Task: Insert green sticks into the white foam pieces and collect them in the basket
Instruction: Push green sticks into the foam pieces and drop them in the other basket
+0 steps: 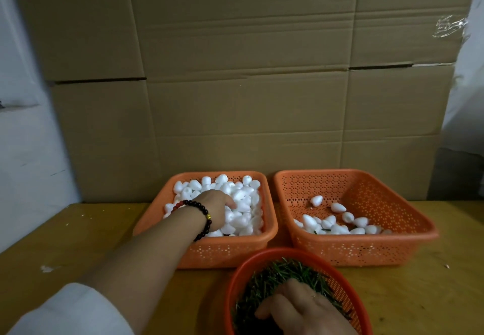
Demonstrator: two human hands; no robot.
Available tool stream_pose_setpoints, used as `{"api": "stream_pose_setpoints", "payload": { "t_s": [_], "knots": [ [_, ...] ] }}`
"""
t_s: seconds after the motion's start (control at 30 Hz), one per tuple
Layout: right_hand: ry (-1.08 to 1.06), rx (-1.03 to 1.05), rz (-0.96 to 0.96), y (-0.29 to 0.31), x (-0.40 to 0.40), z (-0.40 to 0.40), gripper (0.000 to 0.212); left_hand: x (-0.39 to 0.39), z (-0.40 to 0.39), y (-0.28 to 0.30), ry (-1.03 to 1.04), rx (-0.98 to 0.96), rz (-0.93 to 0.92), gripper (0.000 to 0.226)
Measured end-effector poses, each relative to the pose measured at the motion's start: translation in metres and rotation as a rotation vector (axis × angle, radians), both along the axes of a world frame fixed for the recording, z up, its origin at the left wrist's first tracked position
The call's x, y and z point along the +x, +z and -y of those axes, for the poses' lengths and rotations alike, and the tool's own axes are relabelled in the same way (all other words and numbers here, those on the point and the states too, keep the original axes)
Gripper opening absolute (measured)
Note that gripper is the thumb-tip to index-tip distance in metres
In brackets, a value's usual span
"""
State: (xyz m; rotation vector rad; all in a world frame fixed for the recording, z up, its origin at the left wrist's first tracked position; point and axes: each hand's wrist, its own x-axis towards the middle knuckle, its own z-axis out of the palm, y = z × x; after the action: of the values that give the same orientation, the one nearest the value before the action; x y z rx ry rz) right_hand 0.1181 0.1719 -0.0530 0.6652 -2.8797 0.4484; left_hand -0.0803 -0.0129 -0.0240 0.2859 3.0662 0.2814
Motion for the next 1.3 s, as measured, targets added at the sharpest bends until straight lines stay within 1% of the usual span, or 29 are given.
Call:
{"api": "stream_pose_setpoints", "payload": {
  "t_s": [0.03,0.1,0.13,0.17,0.2,0.23,0.27,0.3,0.33,0.37,0.4,0.47,0.5,0.53,0.57,0.6,0.63,0.67,0.7,0.73,0.77,0.87,0.9,0.97,1.0,1.07,1.17,1.23,1.3],
  "knots": [
    [0.081,0.02,0.034,-0.006,0.003,-0.002,0.031,0.0,-0.003,-0.002,0.0,0.003,0.006,0.042],
    [0.051,0.026,0.107,0.0,-0.001,0.003,0.043,0.0,-0.006,-0.003,-0.014,-0.044,-0.002,0.04],
    [0.017,0.027,0.013,0.005,-0.009,0.001,0.05,0.0,-0.008,-0.004,-0.015,-0.069,-0.018,0.037],
    [0.032,0.124,-0.049,0.008,-0.013,-0.004,0.056,0.001,-0.009,-0.004,-0.01,-0.091,-0.029,0.033],
    [0.038,0.188,-0.002,0.006,-0.013,-0.002,0.056,0.001,-0.01,-0.004,-0.005,-0.108,-0.049,0.027],
    [0.048,0.21,0.096,0.006,-0.01,-0.001,0.053,0.003,-0.011,-0.001,0.004,-0.137,-0.065,0.022],
    [0.016,0.189,0.01,0.005,-0.012,0.001,0.052,0.005,-0.011,0.001,0.003,-0.159,-0.08,0.018],
    [-0.012,0.165,0.103,0.006,-0.013,0.0,0.055,0.007,-0.011,0.004,-0.007,-0.162,-0.086,0.024],
    [0.009,0.193,0.119,0.003,-0.016,-0.002,0.062,0.009,-0.011,0.007,-0.017,-0.161,-0.088,0.033],
    [0.051,0.2,0.115,0.0,-0.015,-0.002,0.067,0.013,-0.01,0.011,-0.015,-0.15,-0.097,0.038],
    [0.079,0.178,0.042,-0.005,-0.015,-0.003,0.067,0.018,-0.011,0.016,-0.01,-0.118,-0.125,0.035],
    [0.092,0.187,0.044,-0.003,-0.017,-0.005,0.07,0.029,-0.011,0.022,0.007,0.05,-0.181,0.02],
    [0.085,0.168,0.101,-0.006,-0.014,-0.005,0.073,0.036,-0.012,0.024,0.007,0.158,-0.2,0.019],
    [0.099,0.188,0.133,-0.004,-0.013,-0.003,0.07,0.042,-0.012,0.026,0.005,0.268,-0.204,0.022],
    [0.103,0.185,0.09,0.0,-0.013,-0.004,0.063,0.046,-0.012,0.025,-0.003,0.394,-0.213,0.022],
    [0.057,0.187,0.161,0.004,-0.014,-0.005,0.057,0.05,-0.013,0.024,-0.003,0.513,-0.207,0.017],
    [0.032,0.207,0.154,0.005,-0.016,-0.005,0.058,0.055,-0.014,0.024,0.006,0.619,-0.195,0.017],
    [0.059,0.239,0.102,0.001,-0.019,-0.005,0.067,0.06,-0.016,0.022,0.03,0.711,-0.169,0.027],
    [0.118,0.227,0.131,-0.003,-0.018,-0.005,0.076,0.063,-0.017,0.019,0.035,0.791,-0.159,0.028],
    [0.128,0.253,0.246,-0.004,-0.018,-0.004,0.082,0.068,-0.018,0.019,0.036,0.845,-0.154,0.021],
    [0.136,0.269,0.304,-0.004,-0.021,-0.006,0.082,0.072,-0.019,0.017,0.03,0.903,-0.163,0.016],
    [0.127,0.266,0.359,0.003,-0.023,-0.005,0.056,0.089,-0.024,0.014,0.024,1.163,-0.13,0.02],
    [0.125,0.273,0.378,0.003,-0.022,-0.004,0.055,0.095,-0.025,0.013,0.026,1.247,-0.096,0.022],
    [0.119,0.283,0.388,0.004,-0.02,-0.004,0.065,0.104,-0.026,0.013,0.021,1.372,-0.046,0.025],
    [0.121,0.293,0.385,0.004,-0.018,-0.004,0.062,0.109,-0.027,0.013,0.008,1.418,-0.035,0.026],
    [0.126,0.275,0.368,0.005,-0.017,-0.004,0.045,0.115,-0.029,0.014,-0.019,1.488,-0.022,0.027],
    [0.131,0.256,0.378,0.009,-0.015,-0.003,0.042,0.121,-0.032,0.017,-0.048,1.57,-0.005,0.029],
    [0.109,0.281,0.437,0.01,-0.016,-0.002,0.045,0.123,-0.034,0.019,-0.06,1.618,0.006,0.03],
    [0.109,0.292,0.457,0.012,-0.016,-0.001,0.058,0.126,-0.036,0.02,-0.069,1.653,0.029,0.031]
  ]
}}
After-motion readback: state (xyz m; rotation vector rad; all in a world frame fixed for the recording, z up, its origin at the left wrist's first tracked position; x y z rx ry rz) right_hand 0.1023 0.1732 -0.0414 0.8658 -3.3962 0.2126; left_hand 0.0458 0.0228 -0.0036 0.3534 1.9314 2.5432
